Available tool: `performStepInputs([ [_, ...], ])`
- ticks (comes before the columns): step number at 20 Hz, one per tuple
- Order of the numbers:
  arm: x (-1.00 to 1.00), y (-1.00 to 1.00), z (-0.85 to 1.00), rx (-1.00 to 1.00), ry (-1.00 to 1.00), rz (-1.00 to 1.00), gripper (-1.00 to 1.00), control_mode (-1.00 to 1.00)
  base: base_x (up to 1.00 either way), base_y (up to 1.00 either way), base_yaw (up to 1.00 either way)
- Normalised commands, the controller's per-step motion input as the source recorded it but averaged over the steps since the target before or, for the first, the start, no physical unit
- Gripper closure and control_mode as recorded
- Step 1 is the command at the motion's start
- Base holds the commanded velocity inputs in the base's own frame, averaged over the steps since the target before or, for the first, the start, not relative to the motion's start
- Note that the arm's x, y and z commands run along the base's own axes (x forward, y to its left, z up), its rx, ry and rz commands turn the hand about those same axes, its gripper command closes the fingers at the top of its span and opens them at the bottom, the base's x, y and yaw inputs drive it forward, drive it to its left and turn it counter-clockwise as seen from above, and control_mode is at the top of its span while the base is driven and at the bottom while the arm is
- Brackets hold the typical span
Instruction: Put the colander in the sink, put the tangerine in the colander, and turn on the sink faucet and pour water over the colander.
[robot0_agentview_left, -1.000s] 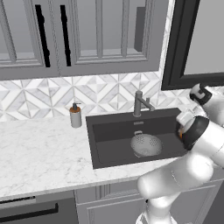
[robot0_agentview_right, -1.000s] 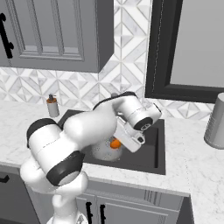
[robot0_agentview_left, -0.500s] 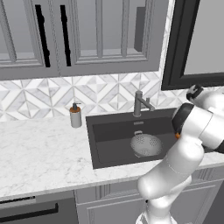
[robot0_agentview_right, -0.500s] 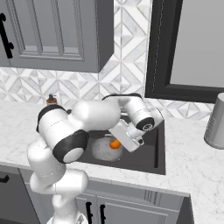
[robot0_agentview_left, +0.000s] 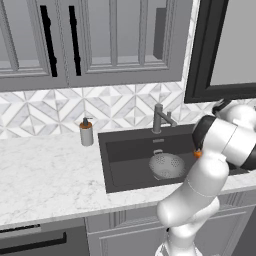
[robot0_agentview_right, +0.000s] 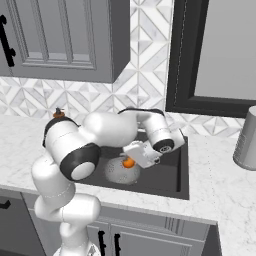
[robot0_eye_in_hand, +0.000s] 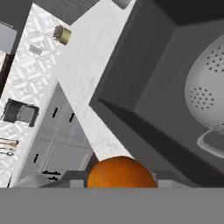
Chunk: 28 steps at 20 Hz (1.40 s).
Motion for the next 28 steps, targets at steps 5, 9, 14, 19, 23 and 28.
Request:
performStepInputs([
  [5, 0.37, 0.22, -0.25, 0.0, -0.23, 0.0, 1.0, -1.0, 0.0, 0.0, 0.0],
  [9, 0.38, 0.0, -0.43, 0.0, -0.06, 0.0, 1.0, -1.0, 0.0, 0.0, 0.0],
  [14, 0.23, 0.0, -0.46, 0.0, 0.0, 0.0, 1.0, -1.0, 0.0, 0.0, 0.0],
  [19, 0.22, 0.0, -0.37, 0.0, 0.0, 0.0, 1.0, -1.0, 0.0, 0.0, 0.0],
  [23, 0.29, 0.0, -0.34, 0.0, 0.0, 0.0, 1.0, -1.0, 0.0, 0.0, 0.0],
  [28, 0.19, 0.0, -0.31, 0.0, 0.0, 0.0, 1.0, -1.0, 0.0, 0.0, 0.0],
])
